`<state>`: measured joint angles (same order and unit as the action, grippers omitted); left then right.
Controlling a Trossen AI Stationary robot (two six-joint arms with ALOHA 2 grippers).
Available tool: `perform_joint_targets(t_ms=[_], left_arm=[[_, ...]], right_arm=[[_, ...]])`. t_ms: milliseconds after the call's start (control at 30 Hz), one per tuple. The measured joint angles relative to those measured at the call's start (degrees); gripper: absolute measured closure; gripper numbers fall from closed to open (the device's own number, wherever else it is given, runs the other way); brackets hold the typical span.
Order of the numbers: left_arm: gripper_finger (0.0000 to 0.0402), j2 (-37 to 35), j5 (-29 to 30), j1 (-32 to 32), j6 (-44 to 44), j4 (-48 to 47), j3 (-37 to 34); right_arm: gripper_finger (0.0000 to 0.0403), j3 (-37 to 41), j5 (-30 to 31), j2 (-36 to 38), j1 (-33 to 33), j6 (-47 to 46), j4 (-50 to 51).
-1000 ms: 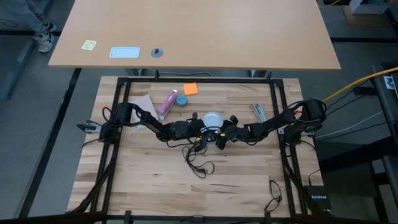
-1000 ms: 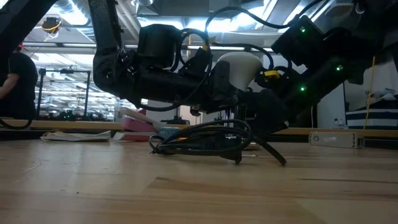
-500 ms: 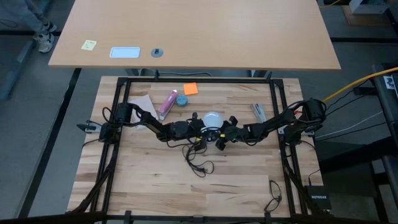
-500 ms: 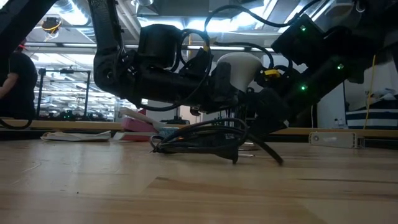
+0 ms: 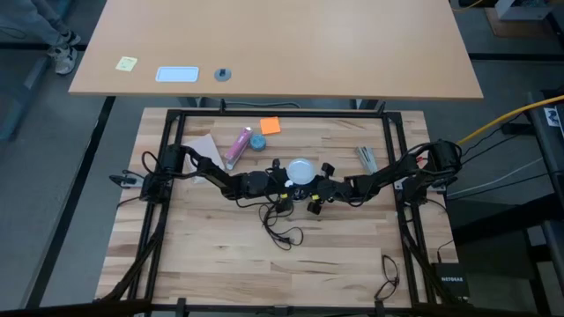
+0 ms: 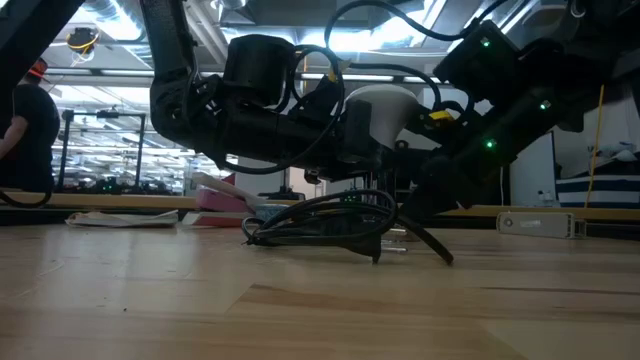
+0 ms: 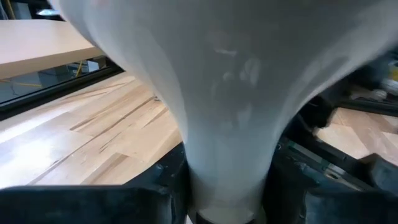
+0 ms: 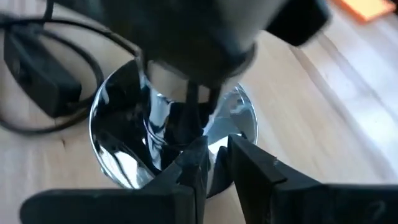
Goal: Screw lightbulb
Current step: Remove the lightbulb from the lamp
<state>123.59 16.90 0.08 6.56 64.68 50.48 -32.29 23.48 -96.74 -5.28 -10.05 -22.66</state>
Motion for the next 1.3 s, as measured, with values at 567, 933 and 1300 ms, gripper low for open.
perform_joint_targets(t_ms=[567, 933, 1300], left_arm=[[0.0262, -0.11, -3.92, 1.2, 1.9, -2.83, 0.04], [0.0262, 1.97, -4.47, 1.17, 0.79, 0.35, 0.04], [0.0262, 6.42, -4.45, 1.09, 2.62, 8.28, 0.15]], right_arm=[[0.0329, -7.78, 0.09, 0.04, 0.0, 9.5, 16.42], [0.0329, -7.8, 1.15, 0.04, 0.0, 11.1, 16.77], [0.0329, -7.82, 1.21, 0.15, 0.07, 11.75, 17.34]])
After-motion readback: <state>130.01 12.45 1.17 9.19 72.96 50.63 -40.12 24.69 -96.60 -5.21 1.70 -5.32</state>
